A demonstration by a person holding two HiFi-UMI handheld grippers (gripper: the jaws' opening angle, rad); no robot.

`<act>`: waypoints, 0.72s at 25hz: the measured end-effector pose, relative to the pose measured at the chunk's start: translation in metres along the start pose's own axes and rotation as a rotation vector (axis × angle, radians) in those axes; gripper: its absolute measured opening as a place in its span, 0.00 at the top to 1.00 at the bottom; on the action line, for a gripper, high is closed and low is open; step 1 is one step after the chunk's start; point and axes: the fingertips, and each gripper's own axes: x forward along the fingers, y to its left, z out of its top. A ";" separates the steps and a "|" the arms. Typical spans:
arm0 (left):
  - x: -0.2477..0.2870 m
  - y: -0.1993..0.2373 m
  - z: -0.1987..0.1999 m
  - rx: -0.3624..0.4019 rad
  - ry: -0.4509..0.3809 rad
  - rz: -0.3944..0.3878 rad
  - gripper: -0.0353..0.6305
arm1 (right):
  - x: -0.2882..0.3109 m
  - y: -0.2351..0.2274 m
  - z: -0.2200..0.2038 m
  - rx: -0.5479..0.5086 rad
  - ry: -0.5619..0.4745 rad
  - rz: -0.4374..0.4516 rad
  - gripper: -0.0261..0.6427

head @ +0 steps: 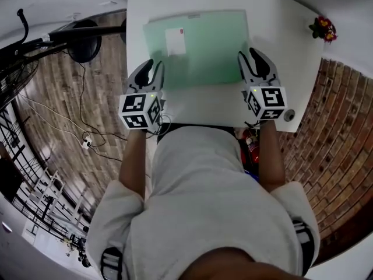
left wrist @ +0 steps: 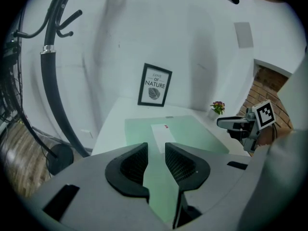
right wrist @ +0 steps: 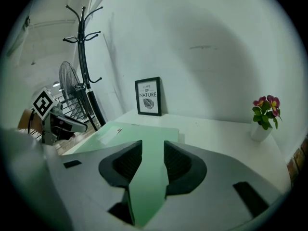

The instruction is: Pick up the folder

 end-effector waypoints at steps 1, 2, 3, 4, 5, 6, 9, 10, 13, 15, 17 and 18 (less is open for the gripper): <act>0.002 0.001 -0.002 -0.008 0.006 0.003 0.79 | 0.003 -0.002 -0.002 0.002 0.007 0.003 0.75; 0.003 0.003 -0.003 -0.014 0.011 0.007 0.79 | 0.006 -0.004 -0.004 0.005 0.014 0.006 0.74; 0.005 0.004 -0.005 -0.019 0.016 0.011 0.78 | 0.010 -0.005 -0.006 0.010 0.019 0.009 0.73; 0.006 0.006 -0.007 -0.025 0.023 0.015 0.77 | 0.013 -0.007 -0.007 0.017 0.024 0.010 0.72; 0.007 0.008 -0.009 -0.030 0.030 0.018 0.76 | 0.016 -0.010 -0.009 0.025 0.029 0.011 0.71; 0.008 0.010 -0.011 -0.038 0.037 0.021 0.75 | 0.019 -0.012 -0.011 0.035 0.034 0.012 0.70; 0.012 0.017 -0.016 -0.070 0.054 0.030 0.74 | 0.031 -0.021 -0.013 0.071 0.051 0.016 0.67; 0.014 0.019 -0.017 -0.081 0.058 0.033 0.74 | 0.035 -0.024 -0.014 0.085 0.057 0.022 0.66; 0.020 0.023 -0.024 -0.103 0.072 0.038 0.72 | 0.049 -0.028 -0.022 0.089 0.095 0.053 0.59; 0.023 0.023 -0.028 -0.105 0.087 0.034 0.69 | 0.056 -0.028 -0.028 0.074 0.121 0.067 0.55; 0.025 0.022 -0.031 -0.103 0.095 0.031 0.68 | 0.060 -0.028 -0.031 0.081 0.131 0.072 0.53; 0.026 0.022 -0.032 -0.101 0.095 0.032 0.67 | 0.062 -0.028 -0.032 0.088 0.133 0.073 0.53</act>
